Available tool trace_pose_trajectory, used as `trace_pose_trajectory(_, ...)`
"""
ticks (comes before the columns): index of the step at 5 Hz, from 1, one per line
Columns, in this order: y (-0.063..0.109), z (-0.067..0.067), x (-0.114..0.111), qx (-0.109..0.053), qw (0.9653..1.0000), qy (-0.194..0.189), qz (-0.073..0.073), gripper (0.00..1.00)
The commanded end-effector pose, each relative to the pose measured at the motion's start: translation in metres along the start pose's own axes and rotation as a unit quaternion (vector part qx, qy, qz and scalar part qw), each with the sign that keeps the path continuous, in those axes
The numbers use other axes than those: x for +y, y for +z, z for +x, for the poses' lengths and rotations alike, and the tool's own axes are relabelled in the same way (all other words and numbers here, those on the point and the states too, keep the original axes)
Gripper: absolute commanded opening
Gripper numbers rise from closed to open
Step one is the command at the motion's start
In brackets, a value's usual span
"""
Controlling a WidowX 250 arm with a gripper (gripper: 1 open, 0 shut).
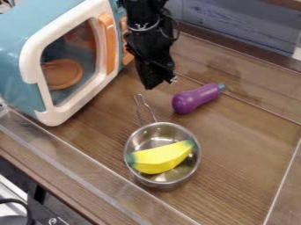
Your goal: Put the banana in the silver pot
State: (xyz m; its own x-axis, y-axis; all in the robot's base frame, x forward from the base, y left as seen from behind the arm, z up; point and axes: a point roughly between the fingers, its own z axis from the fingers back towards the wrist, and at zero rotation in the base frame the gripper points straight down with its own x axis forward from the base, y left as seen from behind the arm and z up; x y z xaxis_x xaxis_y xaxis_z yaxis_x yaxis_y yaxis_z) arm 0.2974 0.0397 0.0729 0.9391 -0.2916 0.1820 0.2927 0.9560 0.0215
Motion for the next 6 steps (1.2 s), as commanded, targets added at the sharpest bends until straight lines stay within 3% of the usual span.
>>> trace_pose_trajectory(1, 0.023, 0.016, 0.001, -0.027, 0.9994, 0.011, 0.017, 0.00)
trace_pose_trajectory(5, 0.016, 0.019, -0.004, -0.033, 0.9990, 0.021, 0.019, 0.00)
trace_pose_trajectory(6, 0.008, 0.029, 0.007, -0.034, 0.9990, 0.023, 0.019, 0.00)
